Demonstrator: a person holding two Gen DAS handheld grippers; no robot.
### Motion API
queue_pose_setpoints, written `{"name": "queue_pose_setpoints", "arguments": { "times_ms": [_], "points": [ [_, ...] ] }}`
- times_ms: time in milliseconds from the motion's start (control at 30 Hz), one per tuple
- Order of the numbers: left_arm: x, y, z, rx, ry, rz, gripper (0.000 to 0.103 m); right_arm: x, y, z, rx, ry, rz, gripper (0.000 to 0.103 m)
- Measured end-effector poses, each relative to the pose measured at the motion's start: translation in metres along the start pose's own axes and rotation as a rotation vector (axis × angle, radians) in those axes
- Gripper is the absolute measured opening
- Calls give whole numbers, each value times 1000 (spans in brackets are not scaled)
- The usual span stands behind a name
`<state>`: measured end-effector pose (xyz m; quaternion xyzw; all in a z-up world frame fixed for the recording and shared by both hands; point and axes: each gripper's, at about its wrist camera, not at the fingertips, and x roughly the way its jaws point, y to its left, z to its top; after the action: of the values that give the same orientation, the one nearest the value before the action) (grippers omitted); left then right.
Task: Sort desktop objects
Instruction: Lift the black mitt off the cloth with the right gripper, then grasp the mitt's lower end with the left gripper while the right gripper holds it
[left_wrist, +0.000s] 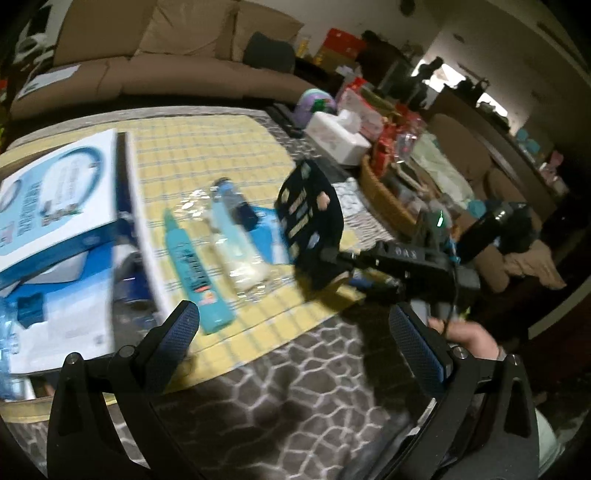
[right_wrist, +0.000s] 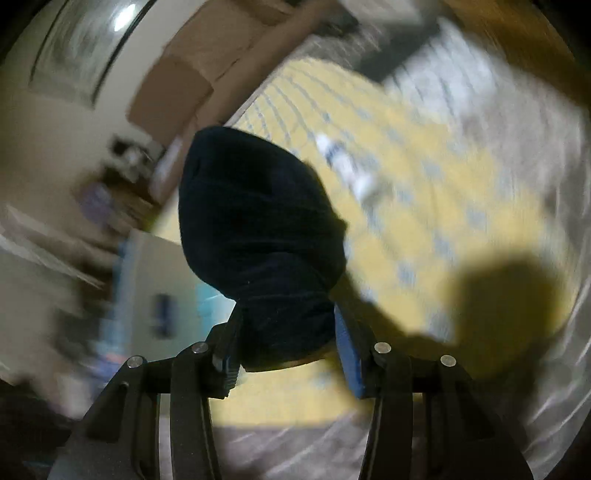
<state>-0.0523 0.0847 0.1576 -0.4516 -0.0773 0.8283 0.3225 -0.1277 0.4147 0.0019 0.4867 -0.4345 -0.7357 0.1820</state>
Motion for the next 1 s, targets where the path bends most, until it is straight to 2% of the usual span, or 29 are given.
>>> {"name": "queue_pose_setpoints", "arguments": {
  "times_ms": [33,100,200,267,300,433,500,567,733,867,1000],
  "points": [
    [4,-4,1,-4,4,-14,103,-1,-14,-6,77,32,79,46],
    [16,-14,1,-15,19,-38,103,-6,-34,-17,177,42,147,45],
    [40,-24,-1,-55,55,-95,103,-10,-50,-27,243,64,168,43],
    [56,-26,-7,-81,86,-104,103,-12,-56,-30,244,77,115,44],
    [63,-27,-11,-91,99,-105,103,-12,-55,-29,209,88,51,46],
    [93,-24,-26,-92,151,-89,103,-13,-44,-22,125,89,12,50],
    [103,-25,-32,-74,165,-76,103,-12,-39,-19,108,96,4,62],
    [107,-24,-36,-64,170,-73,103,-12,-30,-16,80,99,-14,67],
    [120,-31,-39,-33,175,-84,103,-28,-6,-8,-51,61,-126,68],
    [134,-42,-36,12,181,-76,103,-29,-7,-7,-44,65,-30,69],
    [157,-57,-35,97,181,12,103,-22,-22,1,63,89,97,70]
  ]
}}
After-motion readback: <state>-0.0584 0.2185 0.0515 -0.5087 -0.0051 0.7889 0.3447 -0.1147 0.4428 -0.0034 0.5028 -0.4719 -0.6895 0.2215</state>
